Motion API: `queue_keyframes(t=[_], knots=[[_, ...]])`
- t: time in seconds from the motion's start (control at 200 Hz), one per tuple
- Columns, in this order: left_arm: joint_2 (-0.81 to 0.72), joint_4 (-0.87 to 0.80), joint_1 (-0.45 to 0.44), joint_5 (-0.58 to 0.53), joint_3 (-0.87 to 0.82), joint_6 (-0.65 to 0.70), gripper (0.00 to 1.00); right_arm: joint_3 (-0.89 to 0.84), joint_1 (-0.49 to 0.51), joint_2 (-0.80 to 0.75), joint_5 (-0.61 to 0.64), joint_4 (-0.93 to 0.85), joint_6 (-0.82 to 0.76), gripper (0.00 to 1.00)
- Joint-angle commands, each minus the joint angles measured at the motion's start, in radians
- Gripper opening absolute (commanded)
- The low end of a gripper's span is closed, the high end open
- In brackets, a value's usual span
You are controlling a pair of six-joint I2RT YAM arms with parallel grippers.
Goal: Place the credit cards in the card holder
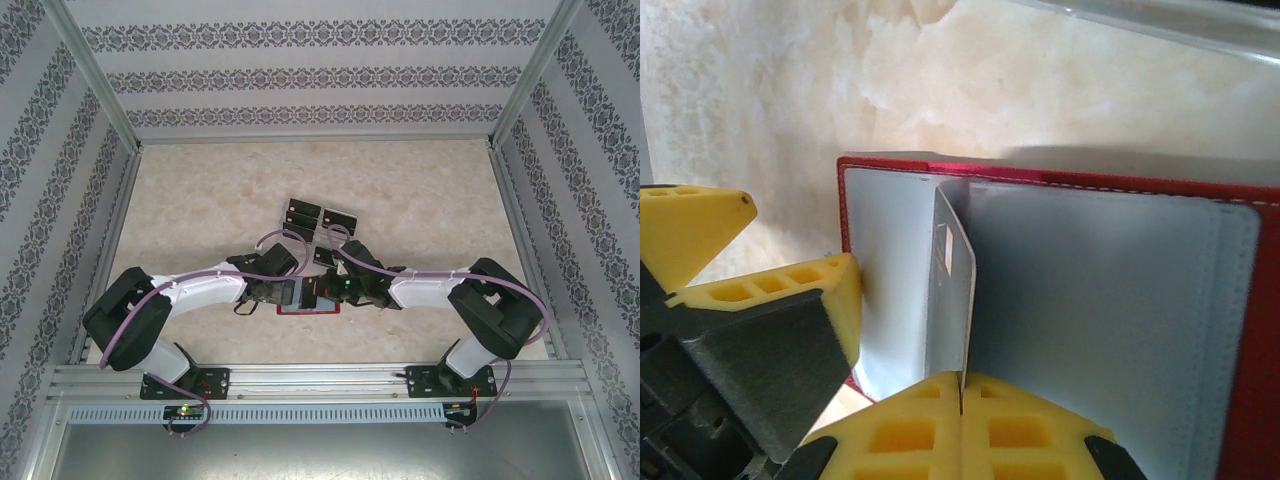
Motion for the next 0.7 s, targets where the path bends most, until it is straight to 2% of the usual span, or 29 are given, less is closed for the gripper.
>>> queue_keyframes(t=[0.0, 0.7], knots=[[0.029, -0.034, -0.012, -0.002, -0.021, 0.001, 1.0, -0.032, -0.012, 0.022, -0.019, -0.006, -0.028, 0.0], [0.042, -0.022, -0.012, 0.01, -0.024, 0.001, 1.0, 0.033, -0.006, 0.121, -0.081, -0.001, -0.045, 0.0]])
